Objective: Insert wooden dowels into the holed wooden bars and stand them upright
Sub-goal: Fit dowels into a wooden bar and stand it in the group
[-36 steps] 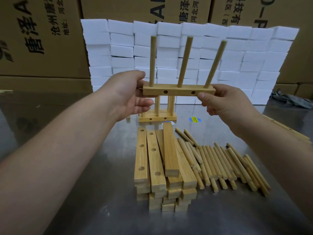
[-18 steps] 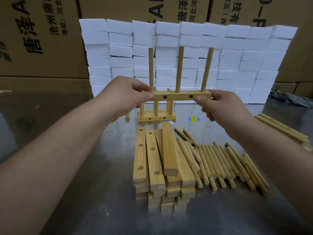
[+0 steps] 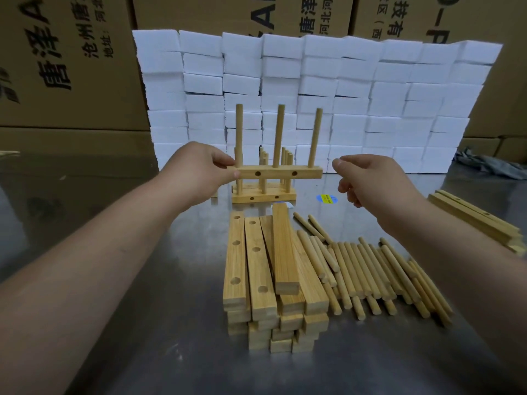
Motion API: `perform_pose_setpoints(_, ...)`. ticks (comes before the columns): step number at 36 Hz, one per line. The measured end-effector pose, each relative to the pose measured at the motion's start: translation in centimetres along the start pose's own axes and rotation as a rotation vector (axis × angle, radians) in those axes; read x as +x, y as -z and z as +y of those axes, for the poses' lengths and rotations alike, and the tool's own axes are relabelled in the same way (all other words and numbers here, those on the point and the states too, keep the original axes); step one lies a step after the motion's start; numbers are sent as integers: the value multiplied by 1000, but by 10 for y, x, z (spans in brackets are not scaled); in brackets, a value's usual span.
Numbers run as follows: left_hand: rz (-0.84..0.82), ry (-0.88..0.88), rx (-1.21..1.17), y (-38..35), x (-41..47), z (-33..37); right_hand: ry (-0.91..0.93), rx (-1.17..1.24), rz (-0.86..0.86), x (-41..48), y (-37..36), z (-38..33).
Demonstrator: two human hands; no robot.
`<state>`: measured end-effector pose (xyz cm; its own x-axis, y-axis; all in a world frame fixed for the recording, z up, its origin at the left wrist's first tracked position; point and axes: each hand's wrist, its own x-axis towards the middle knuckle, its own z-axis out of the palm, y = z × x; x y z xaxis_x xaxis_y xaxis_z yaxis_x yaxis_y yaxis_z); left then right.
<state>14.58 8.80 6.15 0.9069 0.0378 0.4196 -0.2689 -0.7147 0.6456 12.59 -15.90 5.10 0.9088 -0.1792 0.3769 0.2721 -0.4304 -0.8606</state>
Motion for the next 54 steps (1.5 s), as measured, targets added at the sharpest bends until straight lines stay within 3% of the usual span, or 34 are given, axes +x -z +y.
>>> perform_pose_setpoints(19, -95, 204, 263, -40, -4, -73, 8, -21, -93, -4, -4, -1)
perform_pose_setpoints(36, -74, 82, 488, -57, 8, -73, 21, -70, -125, -7, -8, -1)
perform_pose_setpoints(54, -52, -30, 543, -87, 49, -77, 13, -111, -165, -5, -8, 0)
